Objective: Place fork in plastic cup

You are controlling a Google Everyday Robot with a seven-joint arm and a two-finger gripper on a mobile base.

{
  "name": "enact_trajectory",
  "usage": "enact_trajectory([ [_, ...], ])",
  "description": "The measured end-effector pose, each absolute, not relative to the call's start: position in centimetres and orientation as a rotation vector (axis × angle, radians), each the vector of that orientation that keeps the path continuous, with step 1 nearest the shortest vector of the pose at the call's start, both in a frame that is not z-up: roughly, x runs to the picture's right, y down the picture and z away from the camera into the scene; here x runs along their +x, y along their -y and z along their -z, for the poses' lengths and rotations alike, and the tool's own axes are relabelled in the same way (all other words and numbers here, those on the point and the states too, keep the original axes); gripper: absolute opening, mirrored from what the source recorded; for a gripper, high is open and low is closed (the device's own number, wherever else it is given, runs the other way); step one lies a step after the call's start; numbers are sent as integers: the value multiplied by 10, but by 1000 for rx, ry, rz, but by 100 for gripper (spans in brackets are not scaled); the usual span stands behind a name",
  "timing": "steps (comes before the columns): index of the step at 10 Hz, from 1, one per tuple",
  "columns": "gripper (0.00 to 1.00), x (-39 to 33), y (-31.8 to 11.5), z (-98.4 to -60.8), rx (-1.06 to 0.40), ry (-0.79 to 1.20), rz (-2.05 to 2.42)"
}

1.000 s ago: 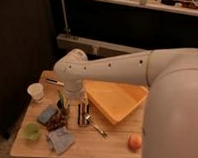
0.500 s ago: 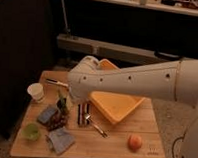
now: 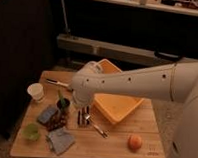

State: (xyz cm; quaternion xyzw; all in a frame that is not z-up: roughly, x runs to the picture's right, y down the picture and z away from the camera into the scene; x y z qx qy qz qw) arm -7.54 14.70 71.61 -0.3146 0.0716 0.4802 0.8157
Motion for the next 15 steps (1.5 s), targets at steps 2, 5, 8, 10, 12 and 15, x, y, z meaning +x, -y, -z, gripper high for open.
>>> enact_trajectory([
  [2, 65, -52, -177, -723, -703, -171, -1044],
  [5, 65, -38, -210, -738, -736, -173, -1036],
  [8, 65, -18, -224, -753, -743, -152, -1024],
  [10, 65, -25, -213, -766, -742, -126, -988],
  [12, 65, -37, -209, -781, -751, -116, -941],
  [15, 65, -39, -213, -792, -764, -131, -910],
])
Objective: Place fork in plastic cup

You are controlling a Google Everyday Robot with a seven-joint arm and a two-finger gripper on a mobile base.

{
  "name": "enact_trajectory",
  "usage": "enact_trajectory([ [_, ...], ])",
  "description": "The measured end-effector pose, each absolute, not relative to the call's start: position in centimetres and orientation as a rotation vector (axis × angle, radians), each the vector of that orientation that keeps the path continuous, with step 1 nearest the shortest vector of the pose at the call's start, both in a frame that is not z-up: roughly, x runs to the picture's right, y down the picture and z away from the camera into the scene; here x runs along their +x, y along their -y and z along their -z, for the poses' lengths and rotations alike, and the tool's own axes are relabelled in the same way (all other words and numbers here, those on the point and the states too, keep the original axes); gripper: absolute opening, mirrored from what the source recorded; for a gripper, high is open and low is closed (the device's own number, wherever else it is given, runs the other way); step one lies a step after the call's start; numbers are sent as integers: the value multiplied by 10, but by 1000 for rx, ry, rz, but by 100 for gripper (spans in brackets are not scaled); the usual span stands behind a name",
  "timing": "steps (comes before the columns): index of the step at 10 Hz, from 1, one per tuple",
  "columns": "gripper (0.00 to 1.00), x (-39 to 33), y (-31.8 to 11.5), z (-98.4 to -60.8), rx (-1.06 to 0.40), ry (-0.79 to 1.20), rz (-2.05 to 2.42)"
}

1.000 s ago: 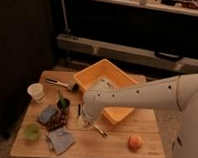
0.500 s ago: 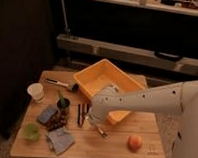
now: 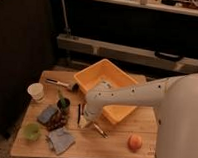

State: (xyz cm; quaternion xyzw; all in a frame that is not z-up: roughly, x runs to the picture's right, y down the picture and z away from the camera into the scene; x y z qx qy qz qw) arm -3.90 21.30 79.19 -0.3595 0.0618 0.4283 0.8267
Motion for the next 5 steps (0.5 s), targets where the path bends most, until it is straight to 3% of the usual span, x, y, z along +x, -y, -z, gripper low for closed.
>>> enact_trajectory([
  [5, 65, -14, -223, -789, -776, -148, -901],
])
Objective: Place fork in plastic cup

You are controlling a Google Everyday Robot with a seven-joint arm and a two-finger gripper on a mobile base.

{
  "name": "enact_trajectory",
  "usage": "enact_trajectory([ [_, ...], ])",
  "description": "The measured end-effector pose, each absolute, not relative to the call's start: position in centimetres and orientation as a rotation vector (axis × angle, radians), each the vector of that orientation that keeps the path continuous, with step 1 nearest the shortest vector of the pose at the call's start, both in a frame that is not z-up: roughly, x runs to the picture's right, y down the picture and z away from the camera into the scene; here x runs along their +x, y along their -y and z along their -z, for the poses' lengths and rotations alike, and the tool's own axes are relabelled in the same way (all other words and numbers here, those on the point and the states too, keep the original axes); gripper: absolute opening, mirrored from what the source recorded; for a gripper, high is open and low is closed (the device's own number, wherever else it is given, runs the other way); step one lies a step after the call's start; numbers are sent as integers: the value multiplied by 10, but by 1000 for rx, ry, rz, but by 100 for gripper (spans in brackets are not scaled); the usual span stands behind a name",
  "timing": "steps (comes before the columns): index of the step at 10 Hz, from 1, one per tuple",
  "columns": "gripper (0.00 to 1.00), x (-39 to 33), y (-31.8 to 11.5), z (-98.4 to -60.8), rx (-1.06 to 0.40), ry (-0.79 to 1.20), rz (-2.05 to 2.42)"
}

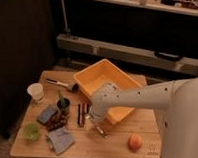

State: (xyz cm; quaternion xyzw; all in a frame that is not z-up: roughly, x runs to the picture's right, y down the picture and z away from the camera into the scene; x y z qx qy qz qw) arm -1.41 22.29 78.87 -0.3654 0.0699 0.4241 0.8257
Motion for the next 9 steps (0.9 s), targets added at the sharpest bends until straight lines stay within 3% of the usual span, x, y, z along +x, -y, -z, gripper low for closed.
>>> enact_trajectory([
  [3, 64, -21, -232, -799, -791, -143, -890],
  [4, 58, -22, -234, -802, -794, -144, -889],
  [9, 7, -26, -231, -806, -773, -166, -895],
])
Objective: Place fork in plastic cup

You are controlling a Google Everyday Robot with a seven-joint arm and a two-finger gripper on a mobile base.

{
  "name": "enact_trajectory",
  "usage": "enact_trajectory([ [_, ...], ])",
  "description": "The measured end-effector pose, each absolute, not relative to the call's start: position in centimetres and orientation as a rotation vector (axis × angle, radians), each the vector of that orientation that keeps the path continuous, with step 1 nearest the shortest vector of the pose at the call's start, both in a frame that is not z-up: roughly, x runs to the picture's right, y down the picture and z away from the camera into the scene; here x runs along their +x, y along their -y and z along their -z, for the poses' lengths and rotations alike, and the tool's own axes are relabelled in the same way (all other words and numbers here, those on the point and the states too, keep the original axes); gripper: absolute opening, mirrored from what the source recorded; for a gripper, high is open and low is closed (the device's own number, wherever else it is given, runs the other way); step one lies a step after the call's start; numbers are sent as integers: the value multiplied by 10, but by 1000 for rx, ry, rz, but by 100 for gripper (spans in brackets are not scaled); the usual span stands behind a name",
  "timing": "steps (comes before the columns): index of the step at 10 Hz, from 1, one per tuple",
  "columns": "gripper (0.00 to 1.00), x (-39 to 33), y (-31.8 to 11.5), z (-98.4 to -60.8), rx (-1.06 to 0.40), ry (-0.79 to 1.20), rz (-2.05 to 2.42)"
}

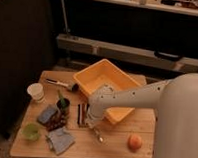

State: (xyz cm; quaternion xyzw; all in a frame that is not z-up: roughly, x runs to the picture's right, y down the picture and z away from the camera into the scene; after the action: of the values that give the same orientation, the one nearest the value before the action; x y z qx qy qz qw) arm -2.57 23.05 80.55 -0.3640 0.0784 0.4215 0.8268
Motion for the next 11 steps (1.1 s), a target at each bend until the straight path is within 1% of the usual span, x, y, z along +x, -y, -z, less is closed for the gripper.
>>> enact_trajectory([
  [1, 1, -29, -228, -804, -768, -172, -893],
  [3, 0, -32, -212, -792, -741, -171, -913],
  [5, 0, -42, -187, -768, -709, -152, -925],
  [6, 0, -55, -168, -750, -695, -123, -932],
  [8, 0, -76, -130, -716, -671, -49, -945],
  [11, 0, -146, -79, -679, -655, 173, -946],
])
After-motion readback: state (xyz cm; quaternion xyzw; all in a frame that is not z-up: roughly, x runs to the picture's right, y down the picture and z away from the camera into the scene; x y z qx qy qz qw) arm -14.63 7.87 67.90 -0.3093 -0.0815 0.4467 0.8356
